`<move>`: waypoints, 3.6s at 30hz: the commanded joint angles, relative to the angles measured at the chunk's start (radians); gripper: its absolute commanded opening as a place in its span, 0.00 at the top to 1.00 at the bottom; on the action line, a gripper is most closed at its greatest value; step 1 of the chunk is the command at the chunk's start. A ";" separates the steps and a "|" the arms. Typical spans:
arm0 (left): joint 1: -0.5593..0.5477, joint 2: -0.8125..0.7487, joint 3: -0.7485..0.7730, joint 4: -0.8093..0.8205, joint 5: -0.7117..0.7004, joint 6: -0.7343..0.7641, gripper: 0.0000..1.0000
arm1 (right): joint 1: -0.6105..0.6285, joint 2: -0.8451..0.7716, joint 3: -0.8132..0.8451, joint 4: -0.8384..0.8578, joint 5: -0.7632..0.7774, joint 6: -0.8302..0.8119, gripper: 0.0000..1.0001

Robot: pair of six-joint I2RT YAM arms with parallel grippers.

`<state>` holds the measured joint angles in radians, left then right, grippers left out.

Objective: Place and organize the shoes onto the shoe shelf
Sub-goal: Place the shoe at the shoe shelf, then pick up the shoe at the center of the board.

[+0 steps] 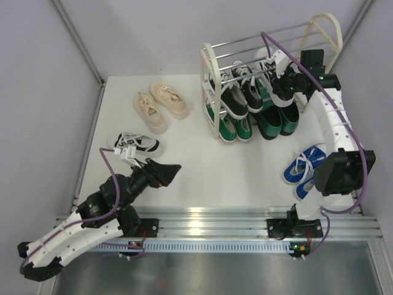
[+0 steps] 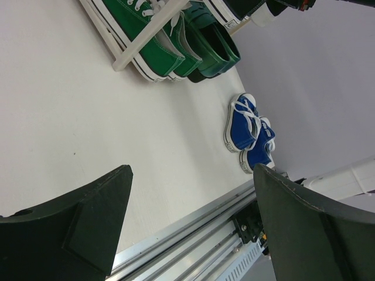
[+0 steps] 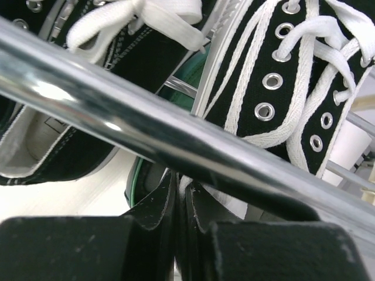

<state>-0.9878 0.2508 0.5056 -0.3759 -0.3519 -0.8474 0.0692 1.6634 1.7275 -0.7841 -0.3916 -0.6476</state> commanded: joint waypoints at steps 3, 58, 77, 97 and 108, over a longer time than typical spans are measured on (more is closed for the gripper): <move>0.003 -0.012 -0.001 0.012 0.013 -0.012 0.11 | 0.000 -0.019 0.004 0.155 0.051 0.014 0.88; 0.833 1.021 0.375 -0.123 -0.044 -0.226 0.21 | -0.135 -0.976 -0.930 -0.014 -0.555 -0.075 0.21; 0.882 1.057 0.254 0.088 0.033 0.008 1.00 | -0.158 -0.970 -0.921 -0.067 -0.590 -0.124 0.21; -0.002 0.462 0.166 0.239 0.288 0.025 1.00 | 0.018 -0.634 -0.402 -0.463 -0.716 -0.037 0.26; -0.244 0.898 0.343 0.480 0.154 0.021 1.00 | 0.101 -0.774 -0.483 -0.217 -0.250 0.320 0.16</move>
<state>-1.2324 1.1179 0.7639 -0.1188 -0.1192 -0.8024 0.1619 0.9508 1.2617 -1.1446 -0.8722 -0.5102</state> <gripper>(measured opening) 0.056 0.810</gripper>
